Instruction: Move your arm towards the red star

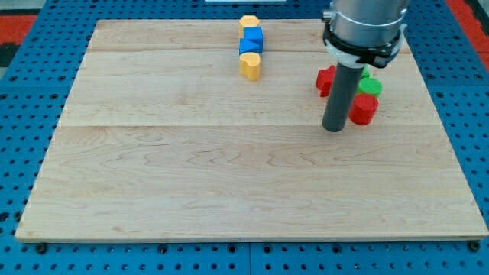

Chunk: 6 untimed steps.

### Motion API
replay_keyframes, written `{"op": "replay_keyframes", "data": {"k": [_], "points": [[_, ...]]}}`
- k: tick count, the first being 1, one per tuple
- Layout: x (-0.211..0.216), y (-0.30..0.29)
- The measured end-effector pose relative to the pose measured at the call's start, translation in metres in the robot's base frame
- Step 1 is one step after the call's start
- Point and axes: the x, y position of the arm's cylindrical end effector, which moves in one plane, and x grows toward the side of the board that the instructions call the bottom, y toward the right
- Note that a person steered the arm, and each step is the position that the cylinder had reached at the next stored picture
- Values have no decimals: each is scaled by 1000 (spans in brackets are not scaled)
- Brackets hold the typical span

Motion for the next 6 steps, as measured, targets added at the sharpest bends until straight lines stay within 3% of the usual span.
{"op": "replay_keyframes", "data": {"k": [3,4,5,6], "points": [[-22,26],[-24,-68],[-73,-105],[-90,-70]]}}
